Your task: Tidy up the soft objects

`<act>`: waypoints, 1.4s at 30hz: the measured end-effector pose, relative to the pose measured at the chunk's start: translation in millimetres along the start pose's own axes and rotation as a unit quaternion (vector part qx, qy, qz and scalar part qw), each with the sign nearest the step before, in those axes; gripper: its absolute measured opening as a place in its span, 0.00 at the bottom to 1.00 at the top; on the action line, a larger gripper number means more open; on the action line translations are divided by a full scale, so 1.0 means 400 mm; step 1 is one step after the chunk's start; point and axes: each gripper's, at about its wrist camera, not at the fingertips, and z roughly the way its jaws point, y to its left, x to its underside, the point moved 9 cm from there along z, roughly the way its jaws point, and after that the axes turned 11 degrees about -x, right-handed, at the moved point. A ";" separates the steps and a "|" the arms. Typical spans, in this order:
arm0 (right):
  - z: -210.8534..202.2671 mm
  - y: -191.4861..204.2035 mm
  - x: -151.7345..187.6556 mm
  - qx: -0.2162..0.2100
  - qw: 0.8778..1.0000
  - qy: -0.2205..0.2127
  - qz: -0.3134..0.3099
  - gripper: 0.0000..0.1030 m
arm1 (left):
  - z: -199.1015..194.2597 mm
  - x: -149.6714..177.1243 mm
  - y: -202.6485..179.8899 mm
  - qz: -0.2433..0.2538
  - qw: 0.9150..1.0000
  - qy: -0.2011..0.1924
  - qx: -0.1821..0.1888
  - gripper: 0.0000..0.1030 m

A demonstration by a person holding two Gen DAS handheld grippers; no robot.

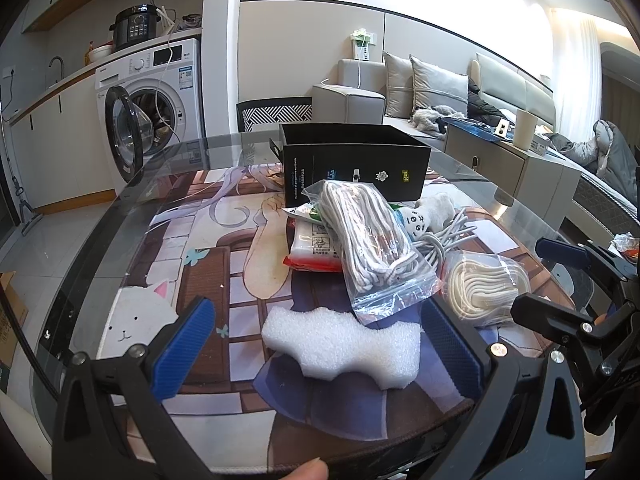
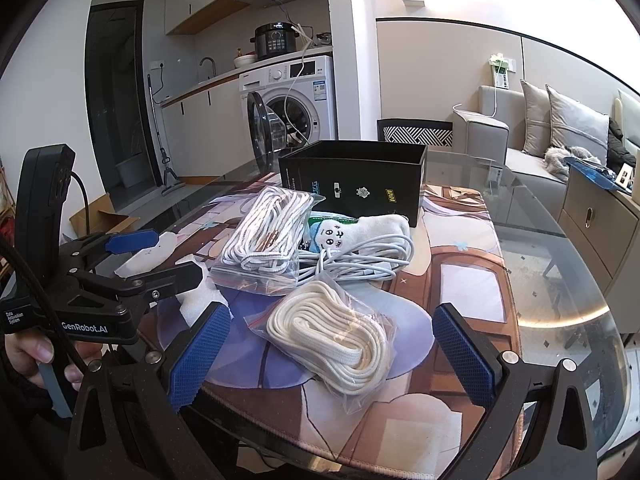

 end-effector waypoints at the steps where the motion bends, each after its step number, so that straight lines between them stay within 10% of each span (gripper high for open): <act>1: 0.001 0.001 0.001 0.000 1.000 0.001 -0.001 1.00 | 0.002 0.003 0.000 0.002 1.000 0.000 0.000 1.00; 29: 0.096 0.017 0.022 -0.070 0.982 0.133 -0.111 0.99 | 0.030 0.043 -0.062 0.121 0.990 0.037 0.058 1.00; 42: 0.128 0.033 0.051 -0.108 0.971 0.171 -0.125 0.67 | 0.062 0.055 -0.059 0.116 0.990 0.058 0.058 1.00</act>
